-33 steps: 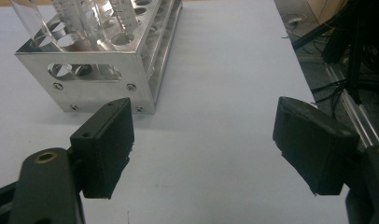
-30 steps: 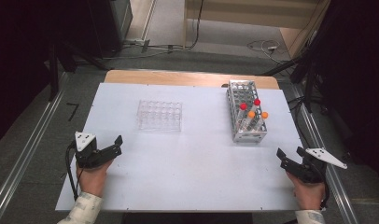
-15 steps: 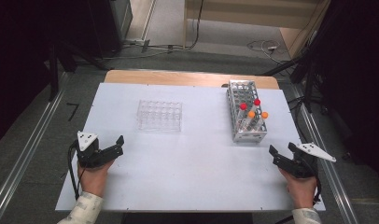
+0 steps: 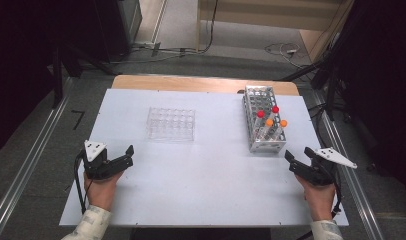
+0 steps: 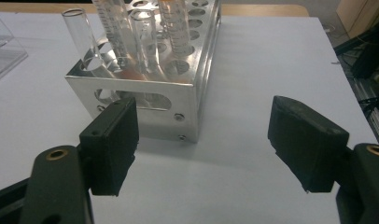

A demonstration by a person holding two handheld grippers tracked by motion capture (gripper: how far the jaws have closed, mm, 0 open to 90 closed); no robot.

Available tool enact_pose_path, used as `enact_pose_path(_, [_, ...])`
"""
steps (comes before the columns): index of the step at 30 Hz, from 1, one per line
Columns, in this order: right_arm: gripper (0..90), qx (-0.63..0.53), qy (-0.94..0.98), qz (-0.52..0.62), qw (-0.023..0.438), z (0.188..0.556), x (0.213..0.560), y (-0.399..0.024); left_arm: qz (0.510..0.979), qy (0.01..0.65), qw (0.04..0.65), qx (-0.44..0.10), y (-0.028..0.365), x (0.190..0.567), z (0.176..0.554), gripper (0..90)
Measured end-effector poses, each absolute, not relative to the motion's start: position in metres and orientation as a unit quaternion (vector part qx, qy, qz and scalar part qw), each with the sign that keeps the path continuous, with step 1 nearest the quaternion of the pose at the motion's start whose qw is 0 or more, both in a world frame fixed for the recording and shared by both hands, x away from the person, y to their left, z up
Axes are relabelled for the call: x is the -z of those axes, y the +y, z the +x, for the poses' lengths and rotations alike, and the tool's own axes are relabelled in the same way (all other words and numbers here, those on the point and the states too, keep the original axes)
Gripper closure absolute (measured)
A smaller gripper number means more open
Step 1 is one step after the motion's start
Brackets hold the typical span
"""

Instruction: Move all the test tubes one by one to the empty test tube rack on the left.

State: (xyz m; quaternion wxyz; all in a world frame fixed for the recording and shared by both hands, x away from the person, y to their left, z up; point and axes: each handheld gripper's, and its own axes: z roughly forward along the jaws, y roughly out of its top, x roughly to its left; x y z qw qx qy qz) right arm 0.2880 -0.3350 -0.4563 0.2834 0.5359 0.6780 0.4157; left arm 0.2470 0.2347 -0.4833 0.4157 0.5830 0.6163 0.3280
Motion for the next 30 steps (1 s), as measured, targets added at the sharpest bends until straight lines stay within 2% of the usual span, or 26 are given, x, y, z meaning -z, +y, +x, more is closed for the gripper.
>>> enact_pose_path(8, [23.8,-0.417,0.683,0.528,0.285,0.298,0.455,-0.325,0.582,0.616,0.416,-0.330,0.235,0.483,0.247,5.8])
enact_pose_path(20, [31.2,-0.433,0.688,0.513,0.277,0.313,0.452,-0.311,0.582,0.616,0.416,-0.331,0.235,0.483,0.247,5.8])
enact_pose_path(29, [49.5,-0.444,0.687,0.502,0.281,0.322,0.453,-0.301,0.584,0.616,0.413,-0.331,0.235,0.483,0.247,5.8])
enact_pose_path(30, [49.5,-0.444,0.687,0.502,0.281,0.322,0.453,-0.301,0.584,0.616,0.413,-0.331,0.235,0.483,0.247,5.8])
